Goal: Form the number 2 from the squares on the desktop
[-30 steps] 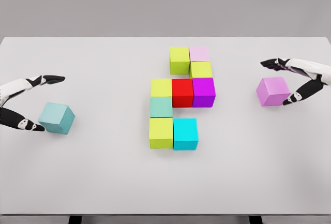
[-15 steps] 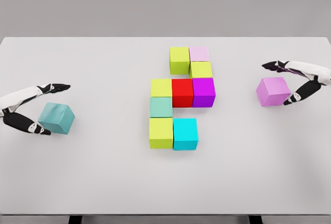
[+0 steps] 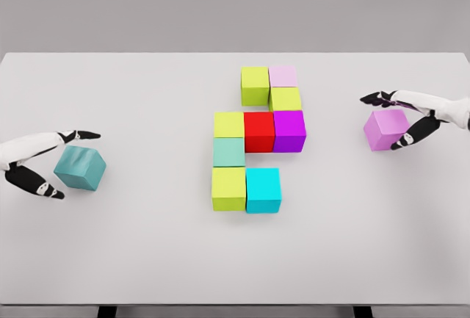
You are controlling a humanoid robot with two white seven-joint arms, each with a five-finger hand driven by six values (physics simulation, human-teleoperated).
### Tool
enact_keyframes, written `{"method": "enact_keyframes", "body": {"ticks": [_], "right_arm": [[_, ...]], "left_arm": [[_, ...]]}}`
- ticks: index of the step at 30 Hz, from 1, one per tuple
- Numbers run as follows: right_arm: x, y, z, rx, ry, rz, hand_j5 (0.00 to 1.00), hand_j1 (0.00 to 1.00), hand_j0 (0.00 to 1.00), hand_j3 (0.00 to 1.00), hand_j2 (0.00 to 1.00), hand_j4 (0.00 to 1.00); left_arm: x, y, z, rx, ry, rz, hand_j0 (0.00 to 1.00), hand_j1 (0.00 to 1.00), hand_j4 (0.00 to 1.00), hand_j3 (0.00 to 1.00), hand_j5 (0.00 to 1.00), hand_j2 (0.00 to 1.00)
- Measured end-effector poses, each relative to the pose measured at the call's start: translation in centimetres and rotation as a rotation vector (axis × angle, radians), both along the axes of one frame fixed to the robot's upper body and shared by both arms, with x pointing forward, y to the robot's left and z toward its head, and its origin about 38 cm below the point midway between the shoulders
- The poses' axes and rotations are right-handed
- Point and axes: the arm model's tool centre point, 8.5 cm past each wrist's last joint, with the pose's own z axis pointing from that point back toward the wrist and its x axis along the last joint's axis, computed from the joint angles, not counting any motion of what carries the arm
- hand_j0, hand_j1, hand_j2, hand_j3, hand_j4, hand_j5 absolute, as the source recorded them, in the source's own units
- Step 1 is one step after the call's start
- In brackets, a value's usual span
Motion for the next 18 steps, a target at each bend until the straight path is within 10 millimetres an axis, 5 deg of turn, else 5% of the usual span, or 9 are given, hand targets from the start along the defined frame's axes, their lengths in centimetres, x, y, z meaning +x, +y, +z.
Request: {"method": "enact_keyframes", "body": {"ticks": [3,10,18], "right_arm": [[0.0,-0.1,0.0,-0.002,-0.001,-0.002,0.52,0.52,0.52,0.52,0.52,0.52],[-0.1,0.1,0.4,-0.031,-0.017,0.024,0.5,0.5,0.5,0.5,0.5,0.5],[-0.8,5.2,5.3,-0.026,-0.207,0.303,0.46,0.46,0.46,0.46,0.46,0.46]], "left_arm": [[0.3,0.0,0.4,0.024,-0.015,0.0,1.0,1.0,1.0,1.0,1.0,1.0],[0.3,-0.2,0.2,0.095,-0.039,-0.019,1.0,1.0,1.0,1.0,1.0,1.0],[0.6,-0.6,-0.3,0.134,-0.047,0.009,1.0,1.0,1.0,1.0,1.0,1.0]]}}
